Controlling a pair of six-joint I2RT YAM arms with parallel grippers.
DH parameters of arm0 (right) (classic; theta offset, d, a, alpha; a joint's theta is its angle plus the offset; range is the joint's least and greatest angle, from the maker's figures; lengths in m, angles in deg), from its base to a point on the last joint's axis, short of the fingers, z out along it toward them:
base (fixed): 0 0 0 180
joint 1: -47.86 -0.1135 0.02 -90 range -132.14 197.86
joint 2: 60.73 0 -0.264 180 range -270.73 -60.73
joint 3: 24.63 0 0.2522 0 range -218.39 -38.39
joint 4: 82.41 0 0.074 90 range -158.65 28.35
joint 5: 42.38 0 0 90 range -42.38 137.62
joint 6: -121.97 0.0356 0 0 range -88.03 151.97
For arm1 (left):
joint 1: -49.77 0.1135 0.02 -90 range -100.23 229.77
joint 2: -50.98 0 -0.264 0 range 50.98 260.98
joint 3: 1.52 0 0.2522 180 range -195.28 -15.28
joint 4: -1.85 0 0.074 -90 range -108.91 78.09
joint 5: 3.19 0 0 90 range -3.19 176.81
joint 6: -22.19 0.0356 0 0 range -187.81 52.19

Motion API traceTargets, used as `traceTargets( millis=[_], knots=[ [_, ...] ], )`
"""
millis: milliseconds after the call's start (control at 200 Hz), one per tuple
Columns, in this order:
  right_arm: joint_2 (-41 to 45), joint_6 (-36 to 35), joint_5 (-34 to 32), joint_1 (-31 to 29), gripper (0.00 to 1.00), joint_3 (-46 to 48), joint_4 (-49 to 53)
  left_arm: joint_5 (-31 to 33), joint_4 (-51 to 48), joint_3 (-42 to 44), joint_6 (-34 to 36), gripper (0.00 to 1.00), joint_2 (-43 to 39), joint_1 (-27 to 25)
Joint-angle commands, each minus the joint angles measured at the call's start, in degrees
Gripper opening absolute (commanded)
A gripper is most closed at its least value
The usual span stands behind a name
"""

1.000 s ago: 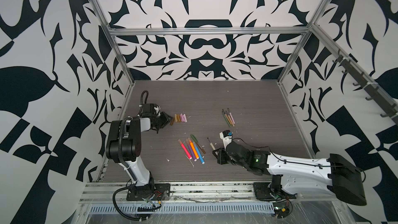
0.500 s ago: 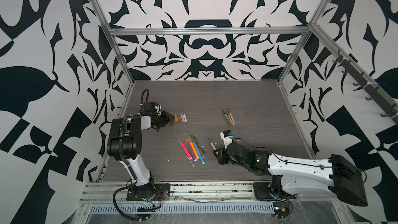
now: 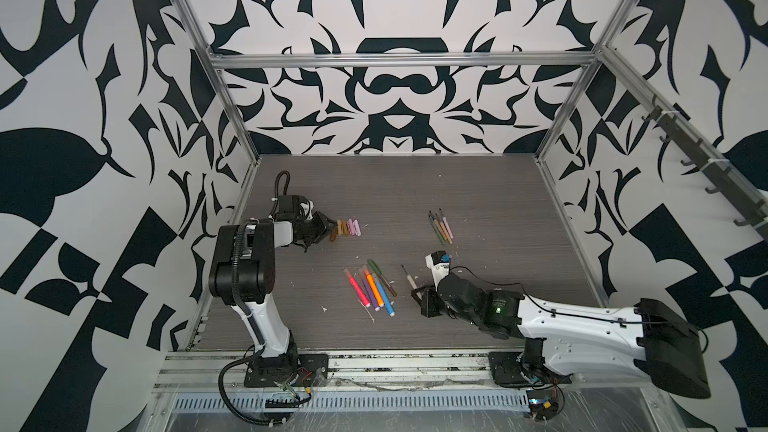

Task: Open the pen caps
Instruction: 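Lower the brown cap beside the tan caps and open the left gripper, then carry the uncapped beige pen to the fine-pen bundle and release it with the right gripper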

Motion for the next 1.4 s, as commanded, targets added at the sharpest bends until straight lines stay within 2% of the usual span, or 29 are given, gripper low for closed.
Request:
traceTargets(
  millis=[0, 340, 485, 635, 730, 885, 935, 1200, 1395],
  knots=[
    [1.32, -0.16, -1.51, -0.02, 0.0, -0.76, 0.26, -0.5, -1.94, -1.03, 0.8, 0.36, 1.36, -0.26],
    [0.38, -1.21, -1.63, 0.14, 0.0, -2.34, 1.36, -0.77, -2.3, -1.24, 1.01, 0.36, 1.54, -0.59],
    [-0.98, -5.51, -2.51, 2.17, 0.0, -8.21, 10.36, 0.43, -2.3, -0.66, 1.14, 0.36, 0.71, -0.53],
    [-5.44, -14.04, -1.94, 9.37, 0.0, -18.19, 22.31, 1.81, -0.06, 2.01, 0.8, 0.36, -2.2, -0.21],
    [-11.4, -21.23, -8.44, 11.81, 0.0, -25.49, 30.28, 2.6, 1.83, 4.59, 0.53, 0.36, -4.58, 0.41],
    [-24.54, -30.38, -16.72, 13.88, 0.0, -37.36, 37.58, 4.12, 5.45, 8.51, -0.32, 0.36, -8.08, 0.72],
    [-29.03, -31.46, -19.39, 14.82, 0.0, -40.72, 39.73, 4.47, 5.7, 8.85, -0.46, 0.36, -8.48, 0.68],
    [-47.54, -37.61, -23.92, 16.71, 0.0, -53.52, 41.37, 5.19, 6.0, 8.01, -0.87, 0.35, -7.41, 0.72],
    [-54.45, -39.13, -27.21, 16.95, 0.0, -58.74, 43.73, 5.11, 6.22, 7.84, -0.96, 0.34, -7.12, 0.67]
  ],
)
